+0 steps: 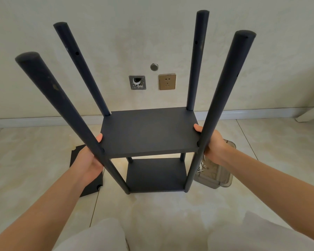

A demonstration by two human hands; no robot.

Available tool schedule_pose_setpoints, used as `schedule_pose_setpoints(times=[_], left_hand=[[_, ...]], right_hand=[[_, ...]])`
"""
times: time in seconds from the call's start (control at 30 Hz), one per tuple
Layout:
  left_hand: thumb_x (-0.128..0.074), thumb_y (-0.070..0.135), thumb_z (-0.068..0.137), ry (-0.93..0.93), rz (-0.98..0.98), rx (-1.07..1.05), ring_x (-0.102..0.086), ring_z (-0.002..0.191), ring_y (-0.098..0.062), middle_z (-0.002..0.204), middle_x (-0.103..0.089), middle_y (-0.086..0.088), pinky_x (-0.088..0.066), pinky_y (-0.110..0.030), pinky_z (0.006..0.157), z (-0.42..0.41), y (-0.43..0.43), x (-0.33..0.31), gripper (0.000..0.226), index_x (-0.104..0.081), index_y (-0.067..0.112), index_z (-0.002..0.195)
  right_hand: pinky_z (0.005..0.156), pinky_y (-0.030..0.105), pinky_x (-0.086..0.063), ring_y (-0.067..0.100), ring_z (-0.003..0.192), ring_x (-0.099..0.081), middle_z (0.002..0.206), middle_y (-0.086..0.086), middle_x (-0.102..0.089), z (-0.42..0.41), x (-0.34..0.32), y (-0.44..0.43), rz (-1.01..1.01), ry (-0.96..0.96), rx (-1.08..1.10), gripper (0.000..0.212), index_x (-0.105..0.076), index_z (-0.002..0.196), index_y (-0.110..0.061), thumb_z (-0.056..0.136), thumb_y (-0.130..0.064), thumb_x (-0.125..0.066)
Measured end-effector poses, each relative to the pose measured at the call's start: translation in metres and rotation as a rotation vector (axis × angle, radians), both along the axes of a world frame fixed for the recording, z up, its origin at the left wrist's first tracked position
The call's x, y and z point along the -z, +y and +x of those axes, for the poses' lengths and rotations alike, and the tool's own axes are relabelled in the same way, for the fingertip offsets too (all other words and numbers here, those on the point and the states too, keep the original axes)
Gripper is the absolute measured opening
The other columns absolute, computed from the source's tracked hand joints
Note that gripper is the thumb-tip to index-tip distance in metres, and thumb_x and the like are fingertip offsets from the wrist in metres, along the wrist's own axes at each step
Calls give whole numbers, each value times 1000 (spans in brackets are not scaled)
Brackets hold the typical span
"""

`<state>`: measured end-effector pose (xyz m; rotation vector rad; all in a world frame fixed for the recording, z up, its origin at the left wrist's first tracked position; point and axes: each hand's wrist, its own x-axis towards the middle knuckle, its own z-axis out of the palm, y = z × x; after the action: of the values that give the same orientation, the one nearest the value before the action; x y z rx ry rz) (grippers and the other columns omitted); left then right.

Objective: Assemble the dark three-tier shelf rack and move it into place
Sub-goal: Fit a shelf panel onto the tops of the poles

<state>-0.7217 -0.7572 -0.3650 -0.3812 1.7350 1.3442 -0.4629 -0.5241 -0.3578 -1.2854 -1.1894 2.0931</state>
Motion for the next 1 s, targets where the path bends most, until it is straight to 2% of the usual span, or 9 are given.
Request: schedule_pose_setpoints(times=[0.17, 0.27, 0.37, 0.5, 0.57, 0.67, 0.77, 0.83, 1.0], left_hand=[[-24, 20, 111, -154, -183, -20, -36, 124, -16, 95, -44, -11, -8, -12, 114, -6, 29, -15, 61, -49, -29, 86], [-29, 11, 111, 48, -151, 58, -52, 108, -20, 104, -55, -11, -42, -8, 87, -2, 23, -16, 39, -40, -13, 141], [-39, 20, 107, 276, 113, -286, -53, 81, -9, 100, -54, 2, -47, -23, 74, 10, 11, -17, 20, -57, 17, 97], [-45, 33, 106, 276, 80, -268, -56, 88, -14, 94, -55, 0, -46, -33, 86, 48, 14, -22, 20, -54, 16, 107], [-53, 28, 104, 108, 140, -120, -60, 110, -24, 116, -59, -9, -44, -41, 104, 60, 17, -30, 39, -46, 11, 138], [-59, 24, 101, -11, 152, 217, -62, 109, -29, 117, -62, -16, -46, -40, 98, 77, 19, -39, 44, -47, 1, 136], [-63, 33, 98, -7, 267, 367, -67, 105, -24, 119, -68, -13, -48, -37, 97, 97, 32, -42, 32, -57, 7, 116], [-67, 33, 96, -31, 337, 362, -69, 101, -22, 112, -71, -11, -47, -39, 103, 110, 36, -36, 24, -58, 15, 109], [-61, 8, 98, 14, 474, 348, -73, 105, -27, 117, -74, -10, -60, -39, 87, 118, 27, -18, 32, -57, 10, 130]], right_hand=[[81, 36, -55, 22, 82, -66, 88, 4, -70, -5, -5, -5, 23, -15, -9, 11, -64, 93, -12, 97, -22, -59], [79, 37, -55, 25, 82, -63, 90, 8, -66, -10, -6, -11, 88, -113, -37, 22, -60, 87, -13, 103, -20, -46], [90, 46, -54, 31, 89, -60, 99, 17, -61, -18, -10, -16, 210, -267, -86, 33, -56, 82, -12, 106, -13, -33], [87, 46, -54, 29, 87, -51, 104, 23, -58, -28, -17, -27, 429, -449, -200, 23, -51, 93, -4, 103, -2, -31], [70, 34, -47, 27, 78, -50, 90, 16, -54, -32, -22, -35, 540, -567, -284, 22, -48, 85, -4, 102, 0, -34], [70, 32, -47, 24, 76, -50, 95, 13, -50, -37, -31, -49, 605, -694, -416, 21, -46, 83, -7, 100, 2, -38], [93, 45, -48, 27, 91, -48, 106, 14, -48, -38, -39, -63, 500, -635, -508, 10, -43, 102, -5, 104, -7, -33], [85, 41, -50, 22, 83, -56, 108, 12, -61, -31, -42, -73, 337, -603, -473, 23, -54, 107, -5, 106, -18, -36], [93, 45, -52, 18, 84, -69, 89, 3, -77, 3, -53, -66, 142, -531, -564, 34, -67, 107, -9, 103, -35, -45]])
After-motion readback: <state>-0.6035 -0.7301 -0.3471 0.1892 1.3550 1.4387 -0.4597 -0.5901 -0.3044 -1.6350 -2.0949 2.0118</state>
